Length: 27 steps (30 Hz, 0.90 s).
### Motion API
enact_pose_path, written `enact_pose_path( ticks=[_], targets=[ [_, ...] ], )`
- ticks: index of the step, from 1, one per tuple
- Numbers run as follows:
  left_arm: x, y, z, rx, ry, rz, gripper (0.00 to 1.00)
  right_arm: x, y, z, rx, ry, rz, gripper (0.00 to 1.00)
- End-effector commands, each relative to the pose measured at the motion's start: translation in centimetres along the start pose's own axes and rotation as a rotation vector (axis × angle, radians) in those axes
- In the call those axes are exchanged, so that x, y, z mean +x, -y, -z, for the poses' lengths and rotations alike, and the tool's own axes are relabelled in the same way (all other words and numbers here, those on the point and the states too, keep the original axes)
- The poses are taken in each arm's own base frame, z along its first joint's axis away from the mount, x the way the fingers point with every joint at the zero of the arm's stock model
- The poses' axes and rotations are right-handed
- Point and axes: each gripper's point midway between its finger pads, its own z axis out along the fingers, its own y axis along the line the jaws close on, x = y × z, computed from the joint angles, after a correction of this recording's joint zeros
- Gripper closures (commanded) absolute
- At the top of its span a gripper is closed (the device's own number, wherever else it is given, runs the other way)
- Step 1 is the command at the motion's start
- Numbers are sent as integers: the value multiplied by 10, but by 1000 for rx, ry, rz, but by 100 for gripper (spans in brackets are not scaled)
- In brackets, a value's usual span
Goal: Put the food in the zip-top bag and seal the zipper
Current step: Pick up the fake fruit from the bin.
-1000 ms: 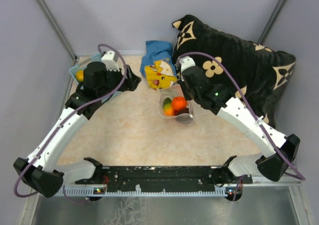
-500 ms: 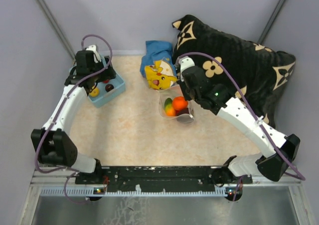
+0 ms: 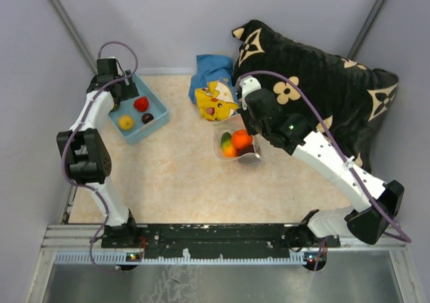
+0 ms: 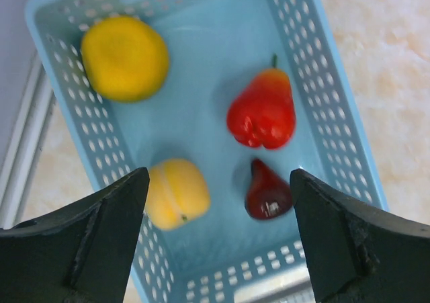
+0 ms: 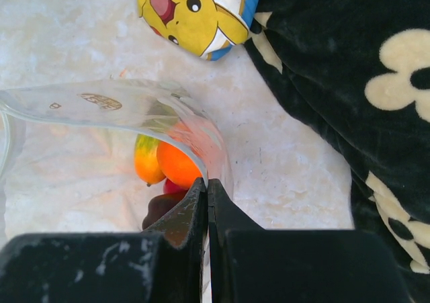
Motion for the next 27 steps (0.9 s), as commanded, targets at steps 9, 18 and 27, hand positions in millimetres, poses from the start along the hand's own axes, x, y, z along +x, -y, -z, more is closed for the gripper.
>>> enact_pose_path(
  ticks=[9,18,27],
  targets=[
    [-37,-53,-79,-202,44,-52,7,-13,3,12,-25,70,7,100],
    [-24,-83,-109,-299,16,-106,6,-7,-5,9,-69,62,15,100],
    [6,-81,-141,-268,-58,-136,6,-1,-7,3,-71,38,33,100]
  ],
)
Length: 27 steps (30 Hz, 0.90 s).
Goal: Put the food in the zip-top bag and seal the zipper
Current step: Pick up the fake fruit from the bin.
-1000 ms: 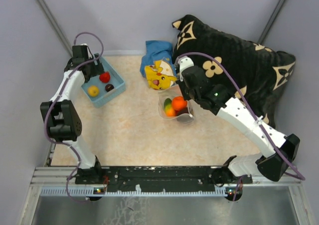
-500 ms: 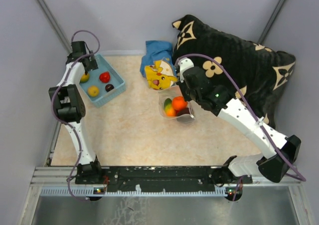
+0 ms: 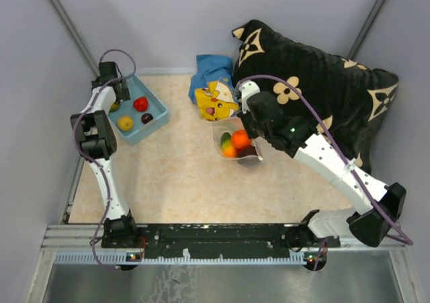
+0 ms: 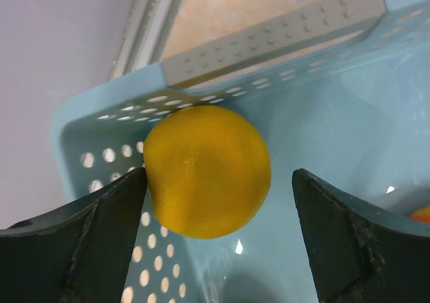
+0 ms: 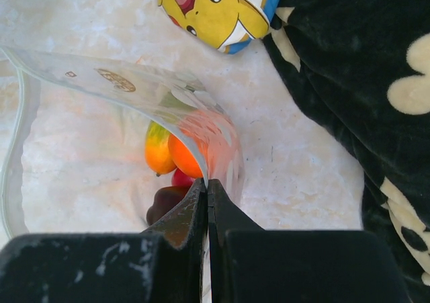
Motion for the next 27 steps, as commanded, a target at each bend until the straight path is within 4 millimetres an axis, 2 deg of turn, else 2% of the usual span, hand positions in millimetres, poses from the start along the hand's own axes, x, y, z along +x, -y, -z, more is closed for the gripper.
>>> enact_pose_path(
  ticks=[1,6,12,15,23,25,27],
  targets=[
    [4,5,-11,30,-10,-12,6,-10,1,1,-7,41,11,100],
    [16,14,-14,80,-36,-19,9,-8,-1,-3,-10,29,19,100],
    [11,23,-2,145,1,-19,17,-8,-3,-2,-24,32,21,100],
    [10,26,4,167,7,-14,26,-8,-3,-2,-28,33,21,100],
    [-7,27,38,220,82,19,43,-10,-3,2,-35,44,14,100],
    [-16,25,50,232,111,32,49,-11,-3,4,-34,48,13,100],
    [-18,25,59,246,122,42,51,-13,-3,5,-34,53,9,100]
  ],
)
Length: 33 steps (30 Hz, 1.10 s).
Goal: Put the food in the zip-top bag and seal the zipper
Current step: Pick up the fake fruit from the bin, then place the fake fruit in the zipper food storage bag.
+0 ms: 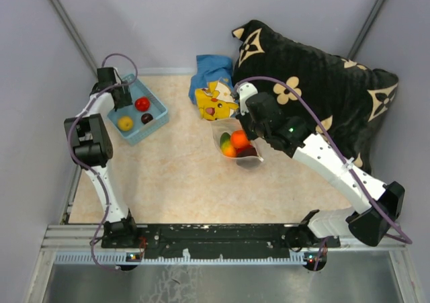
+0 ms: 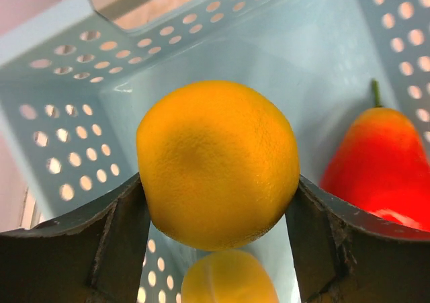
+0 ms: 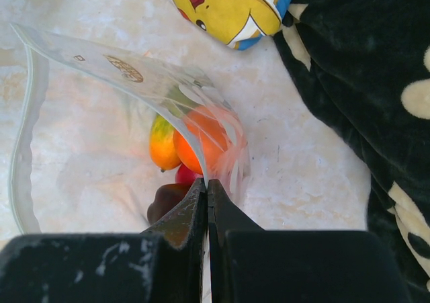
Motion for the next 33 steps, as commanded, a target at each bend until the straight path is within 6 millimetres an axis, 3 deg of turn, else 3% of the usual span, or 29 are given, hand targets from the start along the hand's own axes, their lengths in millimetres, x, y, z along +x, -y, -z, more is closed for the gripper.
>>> enact_pose_path(
  ticks=[1,9,22,27,33],
  targets=[
    [-44,8,39,65,140,35,51,-18,3,10,-2,72,-10,100],
    [-49,27,97,202,181,125,51,-22,5,14,5,87,-20,100],
    [-41,81,228,423,328,142,51,-34,9,20,20,126,-40,100],
    [-37,110,282,514,401,56,50,-36,9,23,19,136,-50,100],
    [-17,154,347,710,456,-38,50,-35,8,21,18,134,-55,100]
  ],
)
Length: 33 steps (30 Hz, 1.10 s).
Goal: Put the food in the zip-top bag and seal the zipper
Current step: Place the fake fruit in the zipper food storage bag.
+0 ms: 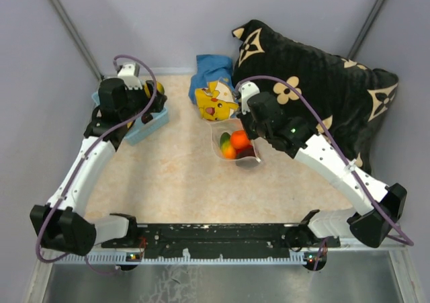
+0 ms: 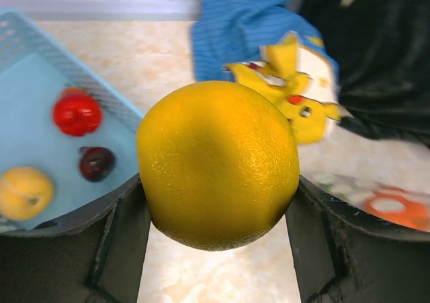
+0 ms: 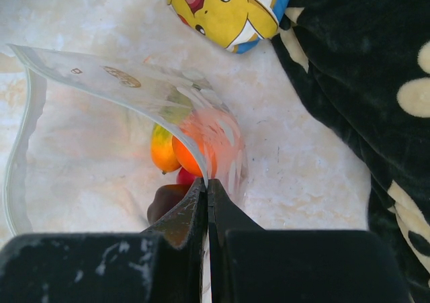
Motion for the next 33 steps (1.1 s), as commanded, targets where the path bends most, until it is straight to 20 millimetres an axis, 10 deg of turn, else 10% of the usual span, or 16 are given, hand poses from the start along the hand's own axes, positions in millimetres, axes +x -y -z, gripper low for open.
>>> enact_pose_path(
  ticks=[1,20,33],
  targets=[
    [-3,50,25,167,37,-55,50,-32,6,15,14,115,-39,100],
    [36,229,122,810,82,-142,51,-32,6,13,14,104,-49,100],
    [90,274,91,751,5,-273,47,-31,3,14,1,103,-54,100]
  ],
)
